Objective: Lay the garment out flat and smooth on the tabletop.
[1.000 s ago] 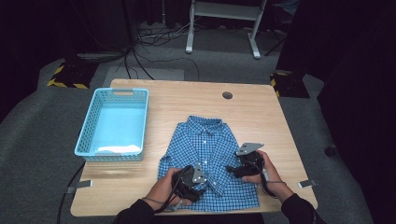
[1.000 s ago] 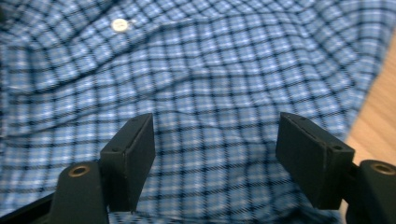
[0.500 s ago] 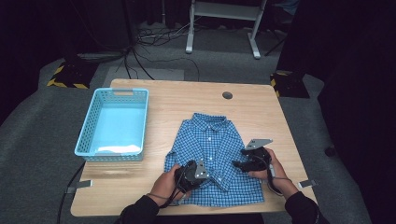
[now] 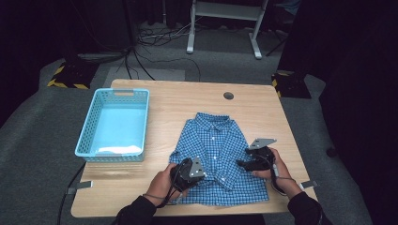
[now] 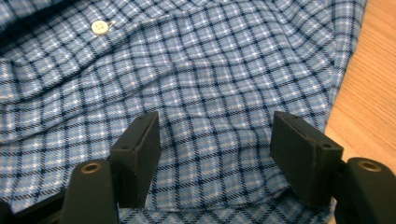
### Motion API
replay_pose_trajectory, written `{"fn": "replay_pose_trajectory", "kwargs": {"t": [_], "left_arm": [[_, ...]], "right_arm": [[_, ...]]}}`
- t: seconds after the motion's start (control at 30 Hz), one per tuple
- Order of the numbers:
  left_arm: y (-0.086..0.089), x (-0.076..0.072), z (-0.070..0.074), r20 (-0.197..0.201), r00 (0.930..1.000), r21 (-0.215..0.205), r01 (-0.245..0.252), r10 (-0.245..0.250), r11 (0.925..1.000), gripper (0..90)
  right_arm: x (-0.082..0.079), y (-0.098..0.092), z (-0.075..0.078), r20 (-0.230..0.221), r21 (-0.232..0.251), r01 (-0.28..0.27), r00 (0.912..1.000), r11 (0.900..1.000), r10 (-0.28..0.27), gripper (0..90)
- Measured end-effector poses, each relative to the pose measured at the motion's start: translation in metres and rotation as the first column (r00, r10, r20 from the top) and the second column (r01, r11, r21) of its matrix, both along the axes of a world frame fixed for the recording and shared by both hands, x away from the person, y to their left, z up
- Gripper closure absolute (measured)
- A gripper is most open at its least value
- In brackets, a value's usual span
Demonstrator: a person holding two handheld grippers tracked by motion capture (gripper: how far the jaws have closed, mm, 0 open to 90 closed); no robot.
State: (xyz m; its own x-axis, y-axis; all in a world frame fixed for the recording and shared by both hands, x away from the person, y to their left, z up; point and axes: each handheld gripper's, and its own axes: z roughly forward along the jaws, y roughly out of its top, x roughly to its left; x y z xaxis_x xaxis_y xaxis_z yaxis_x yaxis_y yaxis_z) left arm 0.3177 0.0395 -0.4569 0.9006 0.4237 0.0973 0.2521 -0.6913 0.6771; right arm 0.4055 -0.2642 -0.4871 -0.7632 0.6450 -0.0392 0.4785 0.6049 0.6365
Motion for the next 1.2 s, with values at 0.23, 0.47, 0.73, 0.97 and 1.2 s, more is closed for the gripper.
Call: {"fn": "replay_pose_trajectory", "kwargs": {"t": [0.23,0.47,0.73,0.97,1.2], "left_arm": [[0.007,0.001,0.006,0.02,0.9993,-0.023,-0.031,0.032,0.9992,85.6],[0.015,0.003,0.01,0.033,0.9979,-0.035,-0.054,0.055,0.9979,85.6],[0.029,0.002,0.012,0.042,0.9952,-0.045,-0.086,0.088,0.9953,85.6],[0.048,0.0,0.013,0.04,0.9908,-0.056,-0.127,0.129,0.9903,85.6],[0.063,-0.002,0.012,0.038,0.9865,-0.057,-0.157,0.159,0.9859,85.6]], "right_arm": [[0.0,-0.004,0.0,0.004,0.003,0.008,1.0,1.0,-0.008,33.3],[0.001,-0.009,-0.001,-0.006,0.014,0.012,0.9999,1.0,-0.012,33.3],[0.001,-0.008,-0.001,-0.001,0.009,0.012,0.9999,1.0,-0.012,33.3],[0.001,-0.008,0.0,-0.003,0.006,0.012,0.9999,1.0,-0.012,33.3],[0.001,-0.007,0.0,-0.003,0.002,0.013,0.9999,1.0,-0.013,33.3]]}}
